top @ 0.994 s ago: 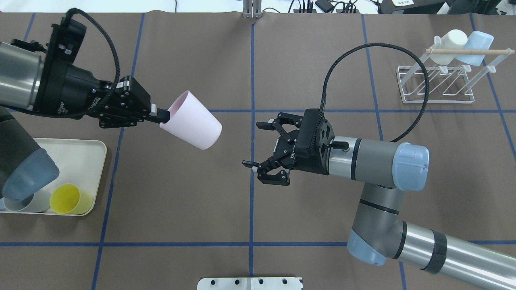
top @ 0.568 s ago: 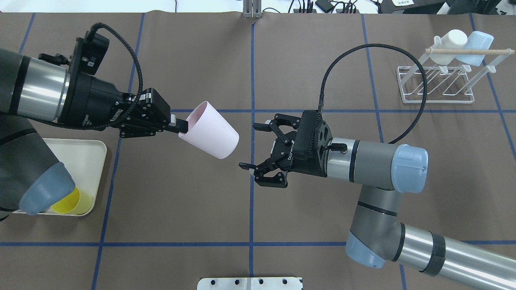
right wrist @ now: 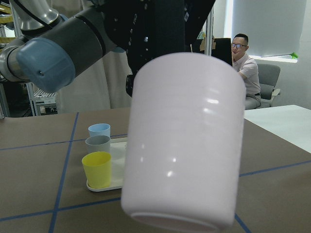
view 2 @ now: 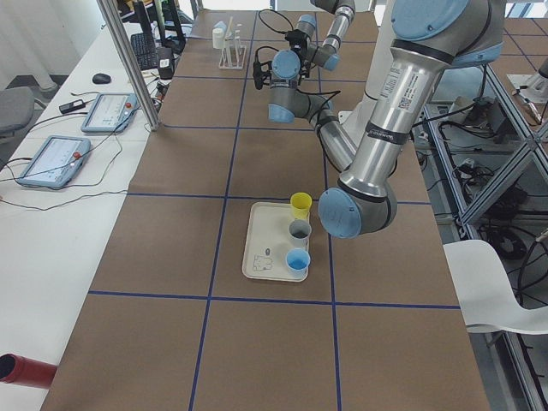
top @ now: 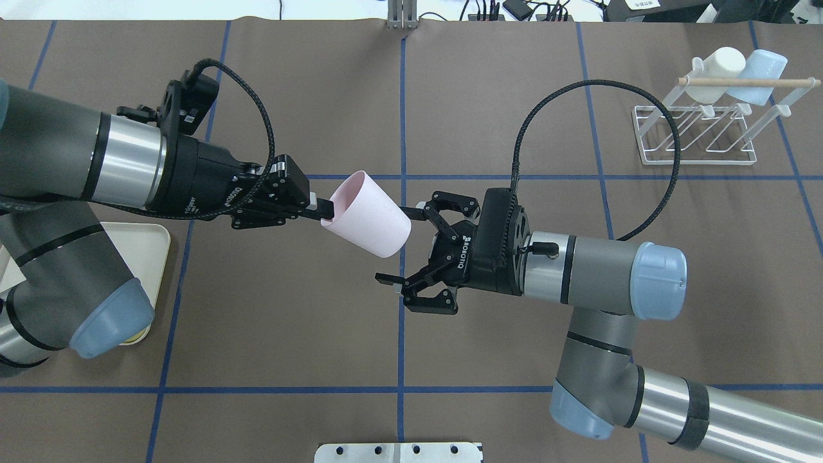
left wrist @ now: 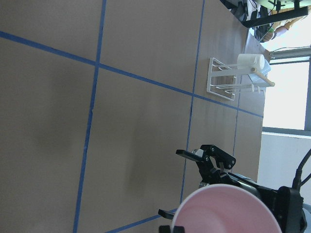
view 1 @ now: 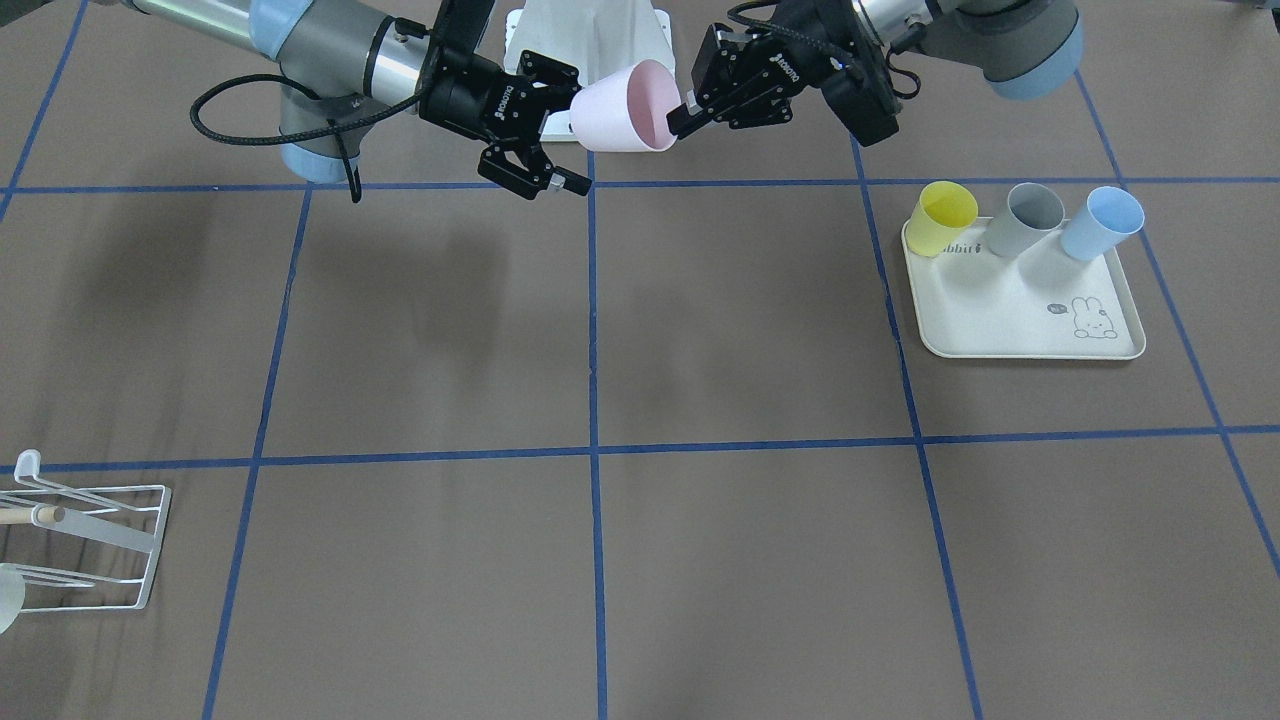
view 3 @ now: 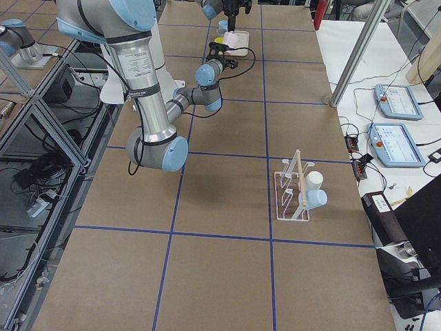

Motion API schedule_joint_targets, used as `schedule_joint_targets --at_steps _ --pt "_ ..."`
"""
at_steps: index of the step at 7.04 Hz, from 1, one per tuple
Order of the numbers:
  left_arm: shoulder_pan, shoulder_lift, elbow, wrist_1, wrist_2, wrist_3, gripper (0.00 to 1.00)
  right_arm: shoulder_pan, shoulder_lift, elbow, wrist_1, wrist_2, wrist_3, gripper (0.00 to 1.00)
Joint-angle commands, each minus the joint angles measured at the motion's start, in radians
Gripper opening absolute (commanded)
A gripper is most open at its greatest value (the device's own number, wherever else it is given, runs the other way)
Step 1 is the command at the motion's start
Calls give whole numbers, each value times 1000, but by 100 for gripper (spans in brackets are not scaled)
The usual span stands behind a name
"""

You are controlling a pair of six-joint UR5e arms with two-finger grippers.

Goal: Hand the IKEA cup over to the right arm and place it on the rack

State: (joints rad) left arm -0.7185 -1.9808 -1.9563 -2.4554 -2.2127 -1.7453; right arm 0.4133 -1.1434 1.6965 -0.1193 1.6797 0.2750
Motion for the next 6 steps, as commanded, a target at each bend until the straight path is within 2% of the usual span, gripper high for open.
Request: schedule_joint_targets --at_steps 1,6 --pt "11 -1 13 -1 7 1 0 -1 2 3 1 1 0 100" --pt "19 0 17 -1 21 4 0 -1 -1 3 29 2 -2 96"
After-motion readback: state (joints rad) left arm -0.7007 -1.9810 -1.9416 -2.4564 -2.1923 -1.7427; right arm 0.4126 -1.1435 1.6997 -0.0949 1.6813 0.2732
